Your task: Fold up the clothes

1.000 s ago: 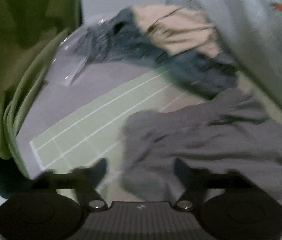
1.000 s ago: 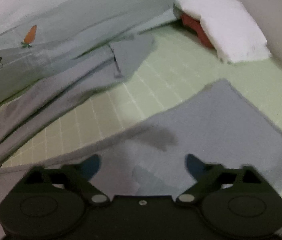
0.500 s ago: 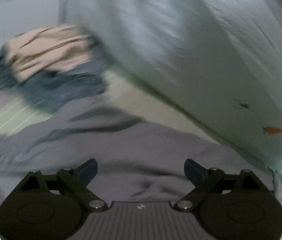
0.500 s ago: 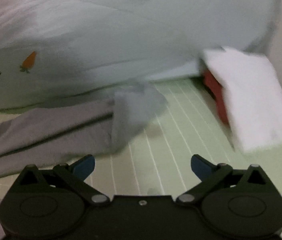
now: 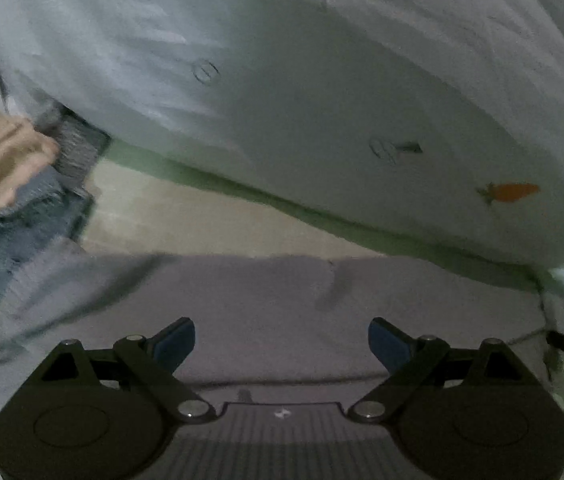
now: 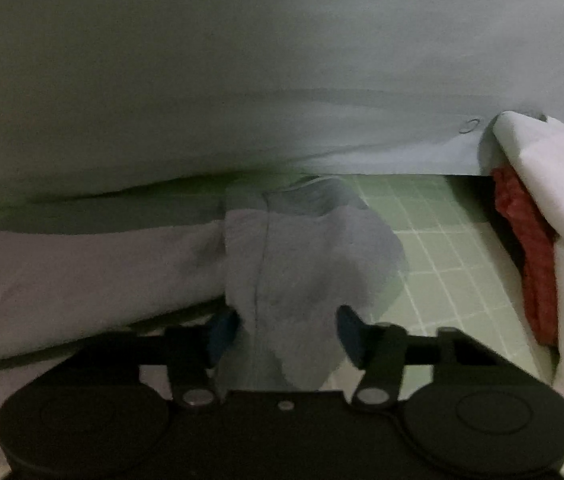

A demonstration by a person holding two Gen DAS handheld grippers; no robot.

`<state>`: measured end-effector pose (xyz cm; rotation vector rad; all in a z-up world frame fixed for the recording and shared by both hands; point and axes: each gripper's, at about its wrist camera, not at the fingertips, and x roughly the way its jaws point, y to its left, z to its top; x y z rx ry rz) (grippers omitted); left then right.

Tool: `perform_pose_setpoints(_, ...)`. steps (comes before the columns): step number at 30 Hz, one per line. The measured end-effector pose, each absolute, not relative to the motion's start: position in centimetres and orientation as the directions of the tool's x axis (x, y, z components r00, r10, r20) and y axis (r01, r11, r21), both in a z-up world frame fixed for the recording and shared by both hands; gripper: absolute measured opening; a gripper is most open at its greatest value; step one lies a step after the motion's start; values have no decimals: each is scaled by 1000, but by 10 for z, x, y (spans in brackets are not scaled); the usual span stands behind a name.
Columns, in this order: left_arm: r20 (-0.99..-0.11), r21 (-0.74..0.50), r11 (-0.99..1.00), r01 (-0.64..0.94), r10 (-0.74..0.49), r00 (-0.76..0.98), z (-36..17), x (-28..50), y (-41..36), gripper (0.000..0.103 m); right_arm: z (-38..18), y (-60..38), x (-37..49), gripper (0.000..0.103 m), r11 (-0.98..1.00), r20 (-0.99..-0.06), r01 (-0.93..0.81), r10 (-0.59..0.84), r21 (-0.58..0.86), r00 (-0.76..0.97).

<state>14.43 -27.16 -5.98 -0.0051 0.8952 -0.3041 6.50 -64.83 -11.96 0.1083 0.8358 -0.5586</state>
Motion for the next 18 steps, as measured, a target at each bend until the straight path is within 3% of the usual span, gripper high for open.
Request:
perform_pose_setpoints(1, -774, -126, 957, 263, -261, 578, -63, 145, -274, 93, -121, -652, 65, 18, 858, -730, 501, -415, -115, 543)
perform_pose_setpoints(2, -780, -121, 957, 264, -256, 571, -66, 143, -276, 93, -119, -655, 60, 4, 848, -718, 518, -431, -114, 546)
perform_pose_setpoints(9, -802, -137, 952, 273, -268, 533, -77, 139, -282, 93, -67, -671, -42, 2, 683, -629, 729, -550, 38, 549)
perform_pose_setpoints(12, -816, -166, 950, 264, -282, 504, -83, 140, -282, 93, -87, -675, -72, 3, 655, -718, 756, -520, 14, 463)
perform_pose_setpoints(14, -817, -183, 947, 262, -295, 495, -84, 141, -282, 93, -106, -678, -83, 11, 637, -775, 771, -494, -12, 395)
perform_pose_setpoints(16, -813, -182, 945, 273, -301, 499, -82, 140, -282, 93, -111, -674, -89, 36, 627, -783, 777, -507, -48, 360)
perform_pose_setpoints(18, -816, -172, 945, 279, -295, 497, -83, 140, -283, 93, -107, -665, -83, 47, 652, -747, 750, -554, -115, 367)
